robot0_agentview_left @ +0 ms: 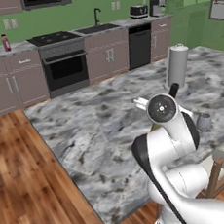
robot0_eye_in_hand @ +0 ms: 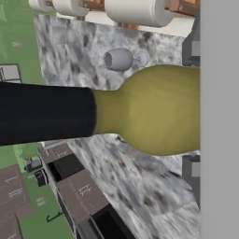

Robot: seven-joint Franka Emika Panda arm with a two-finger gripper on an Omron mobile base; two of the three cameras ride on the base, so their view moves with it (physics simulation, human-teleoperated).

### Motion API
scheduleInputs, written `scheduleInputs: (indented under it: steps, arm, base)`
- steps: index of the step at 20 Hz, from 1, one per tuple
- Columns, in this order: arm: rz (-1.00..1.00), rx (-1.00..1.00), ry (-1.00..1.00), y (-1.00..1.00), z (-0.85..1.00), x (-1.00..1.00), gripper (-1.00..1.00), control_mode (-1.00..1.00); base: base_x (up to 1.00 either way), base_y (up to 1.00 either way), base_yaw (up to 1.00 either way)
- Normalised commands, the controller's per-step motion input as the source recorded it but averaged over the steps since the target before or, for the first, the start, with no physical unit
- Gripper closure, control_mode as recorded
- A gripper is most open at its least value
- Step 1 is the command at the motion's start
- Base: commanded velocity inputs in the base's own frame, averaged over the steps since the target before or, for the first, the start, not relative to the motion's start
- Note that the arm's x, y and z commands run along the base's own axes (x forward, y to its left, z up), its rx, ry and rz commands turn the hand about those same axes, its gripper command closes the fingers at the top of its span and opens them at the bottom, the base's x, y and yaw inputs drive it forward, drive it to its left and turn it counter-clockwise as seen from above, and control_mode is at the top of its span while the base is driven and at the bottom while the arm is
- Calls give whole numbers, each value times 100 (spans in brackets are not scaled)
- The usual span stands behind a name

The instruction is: There is a wine glass and glass cup on the dining counter. Place the wine bottle next to the wine glass and the juice bottle next to the glass cup.

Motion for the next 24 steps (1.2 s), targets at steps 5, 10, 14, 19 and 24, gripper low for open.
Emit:
scheduleInputs:
  steps: [5,10,14,19,24]
  arm:
    - [0,-1,0,-20,-20,0,100,-100]
    - [0,-7,-9,-15,-27,0,100,-100]
    - [0,-9,-20,-16,-32,-3,100,-100]
    - [0,-13,-13,-20,-29,0,100,-100]
    - [0,-4,-1,-20,-26,1,100,-100]
  base:
    - [0,0,0]
    - [0,0,0]
    - [0,0,0]
    - [0,0,0]
    - [0,0,0]
